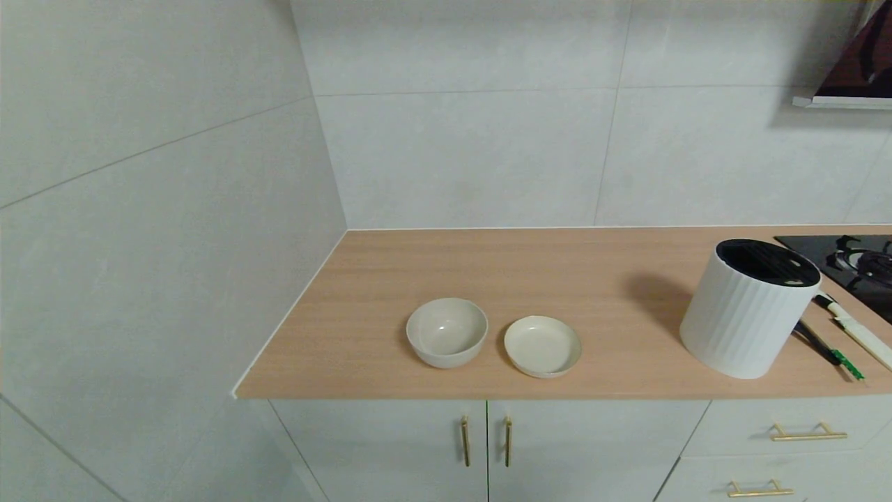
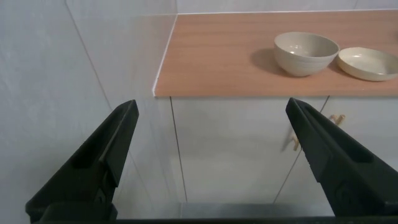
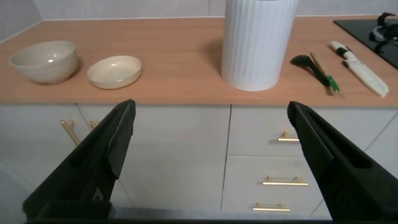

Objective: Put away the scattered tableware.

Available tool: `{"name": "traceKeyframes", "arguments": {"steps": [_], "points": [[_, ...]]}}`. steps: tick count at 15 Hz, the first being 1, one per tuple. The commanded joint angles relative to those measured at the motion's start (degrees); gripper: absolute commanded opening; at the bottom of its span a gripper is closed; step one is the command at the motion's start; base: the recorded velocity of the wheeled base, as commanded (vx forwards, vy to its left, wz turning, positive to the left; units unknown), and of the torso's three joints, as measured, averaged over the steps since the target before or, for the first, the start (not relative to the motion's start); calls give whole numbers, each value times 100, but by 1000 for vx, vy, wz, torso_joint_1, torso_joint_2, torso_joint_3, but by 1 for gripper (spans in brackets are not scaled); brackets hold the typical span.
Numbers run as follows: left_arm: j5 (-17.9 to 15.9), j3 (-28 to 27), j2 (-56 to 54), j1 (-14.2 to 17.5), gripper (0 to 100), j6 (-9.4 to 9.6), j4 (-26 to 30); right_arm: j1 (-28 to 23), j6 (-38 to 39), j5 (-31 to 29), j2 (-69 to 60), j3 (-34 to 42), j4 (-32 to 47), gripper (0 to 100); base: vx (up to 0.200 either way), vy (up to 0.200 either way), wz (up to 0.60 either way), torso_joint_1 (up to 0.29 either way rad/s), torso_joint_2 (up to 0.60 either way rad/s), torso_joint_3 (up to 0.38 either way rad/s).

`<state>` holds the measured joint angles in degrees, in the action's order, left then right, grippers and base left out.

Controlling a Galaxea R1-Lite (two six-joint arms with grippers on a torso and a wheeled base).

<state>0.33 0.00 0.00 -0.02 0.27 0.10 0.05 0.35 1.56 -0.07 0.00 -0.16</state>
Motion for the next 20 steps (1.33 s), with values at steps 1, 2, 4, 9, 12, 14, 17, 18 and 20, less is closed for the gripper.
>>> {"name": "traceKeyframes", "arguments": {"steps": [1, 2, 4, 9, 12, 14, 17, 18, 20], "points": [[2, 0, 9, -6, 100, 0, -1, -5, 0, 2, 7, 0, -2, 100, 0, 0, 0, 0, 0, 0], [2, 0, 9, 2, 100, 0, -1, -5, 0, 2, 7, 0, -2, 100, 0, 0, 0, 0, 0, 0], [2, 0, 9, -6, 100, 0, -1, -5, 0, 2, 7, 0, -2, 100, 0, 0, 0, 0, 0, 0], [2, 0, 9, 2, 100, 0, -1, -5, 0, 2, 7, 0, -2, 100, 0, 0, 0, -116, 260, 142], [2, 0, 9, -6, 100, 0, -1, -5, 0, 2, 7, 0, -2, 100, 0, 0, 0, -183, 401, 224], [2, 0, 9, 2, 100, 0, -1, -5, 0, 2, 7, 0, -2, 100, 0, 0, 0, -232, 513, 271], [2, 0, 9, -6, 100, 0, -1, -5, 0, 2, 7, 0, -2, 100, 0, 0, 0, -245, 546, 299], [2, 0, 9, 2, 100, 0, -1, -5, 0, 2, 7, 0, -2, 100, 0, 0, 0, -246, 549, 310], [2, 0, 9, 2, 100, 0, -1, -5, 0, 2, 7, 0, -2, 100, 0, 0, 0, -237, 537, 286]]}}
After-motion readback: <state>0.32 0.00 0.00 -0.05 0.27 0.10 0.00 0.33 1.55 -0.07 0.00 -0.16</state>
